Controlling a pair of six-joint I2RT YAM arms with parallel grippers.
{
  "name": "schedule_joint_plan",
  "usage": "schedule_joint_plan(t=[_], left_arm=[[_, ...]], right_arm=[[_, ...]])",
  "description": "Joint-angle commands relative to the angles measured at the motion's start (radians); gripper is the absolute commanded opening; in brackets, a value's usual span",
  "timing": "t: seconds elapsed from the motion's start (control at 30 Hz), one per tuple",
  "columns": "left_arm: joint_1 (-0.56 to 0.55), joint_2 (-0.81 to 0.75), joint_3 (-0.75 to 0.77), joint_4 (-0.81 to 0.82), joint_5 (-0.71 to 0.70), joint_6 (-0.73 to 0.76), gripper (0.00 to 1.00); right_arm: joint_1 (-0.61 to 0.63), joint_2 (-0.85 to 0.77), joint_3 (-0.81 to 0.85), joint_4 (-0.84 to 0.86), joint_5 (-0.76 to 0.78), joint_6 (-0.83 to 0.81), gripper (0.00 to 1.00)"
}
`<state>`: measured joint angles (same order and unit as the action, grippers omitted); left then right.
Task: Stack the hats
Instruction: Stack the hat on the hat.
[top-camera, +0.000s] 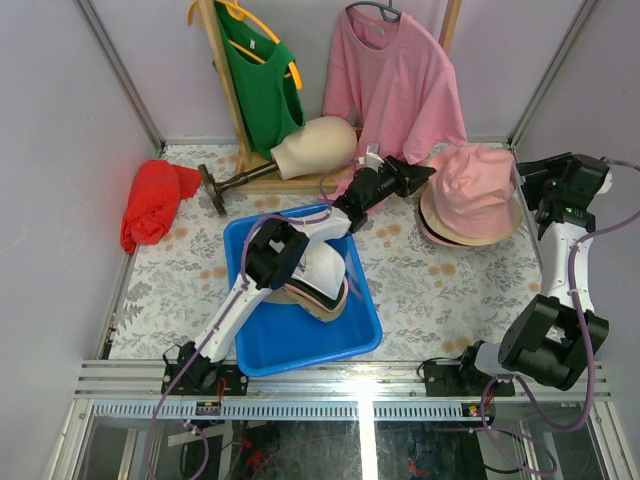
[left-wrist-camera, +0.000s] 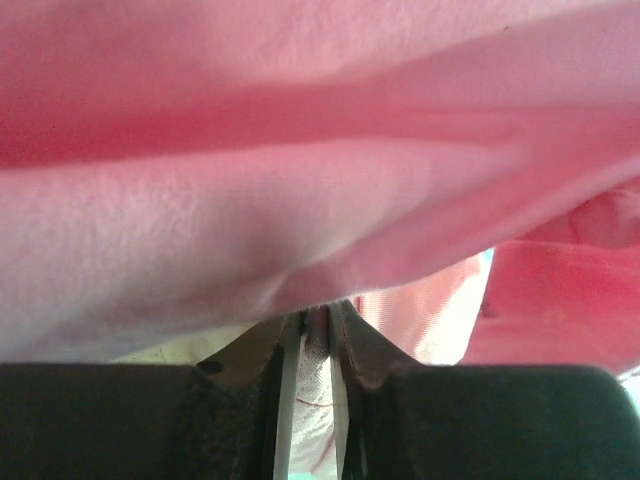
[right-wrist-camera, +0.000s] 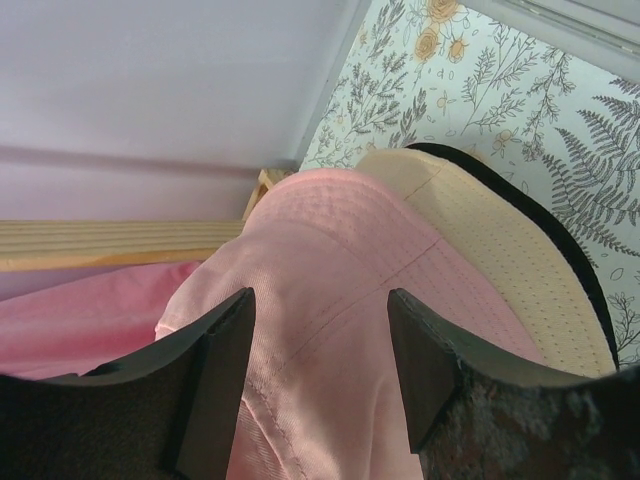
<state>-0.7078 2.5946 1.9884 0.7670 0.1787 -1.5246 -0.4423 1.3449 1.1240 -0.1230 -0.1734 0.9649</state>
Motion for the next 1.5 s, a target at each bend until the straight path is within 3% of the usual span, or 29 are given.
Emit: schedule_joint_plan(t=[0.0, 0.23, 0.63, 0.87, 1.3, 1.47], left_arm=[[-0.012, 0.026, -0.092, 0.078, 0.006, 0.029, 0.1], [-0.015, -0.025, -0.176, 0.035, -0.005, 0.058, 0.0], [-0.021, -0.035, -0.133, -0.123, 0.027, 0.121, 0.0], [-0.021, -0.053, -0.116, -0.223, 0.032, 0.186, 0.0], [-0.019, -0.046, -0.081, -0.264, 0.048, 0.211, 0.0], [-0.021, -0.039, -0.065, -0.275, 0.056, 0.215, 0.0]], right_arm=[[-0.009, 0.0, 0.027, 0.013, 0.014, -0.029, 0.62], [-0.031, 0.008, 0.011, 0.014, 0.027, -0.053, 0.62], [-0.037, 0.107, -0.003, 0.072, -0.118, -0.066, 0.67], [-0.054, 0.111, -0.041, 0.082, -0.119, -0.09, 0.68], [-0.065, 0.115, -0.08, 0.105, -0.145, -0.096, 0.68], [-0.068, 0.119, -0.132, 0.222, -0.222, -0.014, 0.67]])
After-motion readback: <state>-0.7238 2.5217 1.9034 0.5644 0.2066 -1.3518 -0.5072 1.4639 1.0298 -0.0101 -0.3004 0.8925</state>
